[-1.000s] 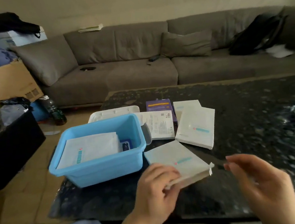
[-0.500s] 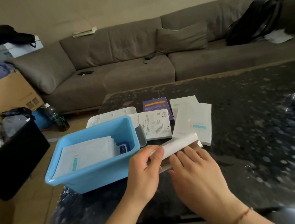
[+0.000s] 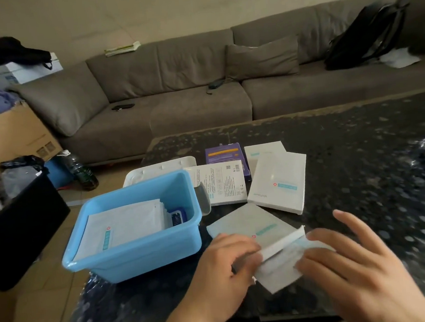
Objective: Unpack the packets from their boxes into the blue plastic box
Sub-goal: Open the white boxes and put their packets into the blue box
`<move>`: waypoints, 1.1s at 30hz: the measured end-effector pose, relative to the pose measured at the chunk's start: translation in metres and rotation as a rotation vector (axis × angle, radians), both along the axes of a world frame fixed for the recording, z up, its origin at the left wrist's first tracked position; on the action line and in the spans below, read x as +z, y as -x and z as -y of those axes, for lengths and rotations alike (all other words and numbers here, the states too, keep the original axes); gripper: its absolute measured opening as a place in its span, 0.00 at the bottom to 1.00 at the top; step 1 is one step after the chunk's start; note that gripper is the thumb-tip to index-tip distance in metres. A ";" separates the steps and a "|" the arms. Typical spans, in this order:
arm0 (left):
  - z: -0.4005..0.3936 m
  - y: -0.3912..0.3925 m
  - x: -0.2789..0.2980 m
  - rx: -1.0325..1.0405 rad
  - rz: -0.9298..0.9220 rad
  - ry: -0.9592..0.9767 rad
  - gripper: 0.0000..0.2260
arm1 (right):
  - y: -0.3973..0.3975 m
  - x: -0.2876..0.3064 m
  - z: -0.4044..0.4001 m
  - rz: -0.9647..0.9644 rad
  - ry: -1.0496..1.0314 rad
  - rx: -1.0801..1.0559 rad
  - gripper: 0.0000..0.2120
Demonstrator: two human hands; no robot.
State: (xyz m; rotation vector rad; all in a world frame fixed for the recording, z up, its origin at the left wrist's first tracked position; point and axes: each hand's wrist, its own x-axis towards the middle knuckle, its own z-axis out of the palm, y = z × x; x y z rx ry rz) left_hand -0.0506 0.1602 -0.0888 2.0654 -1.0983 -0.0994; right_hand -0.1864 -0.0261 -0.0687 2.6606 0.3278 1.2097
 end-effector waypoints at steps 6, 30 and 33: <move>0.000 0.012 0.004 -0.145 0.128 -0.323 0.16 | -0.002 0.068 0.012 -0.225 -0.233 0.190 0.08; -0.081 -0.053 0.099 0.474 -0.954 1.070 0.17 | -0.169 0.077 -0.117 -0.778 -1.793 0.224 0.21; -0.113 -0.075 0.103 0.538 -0.801 0.963 0.20 | -0.186 0.075 -0.119 -0.718 -1.693 0.180 0.19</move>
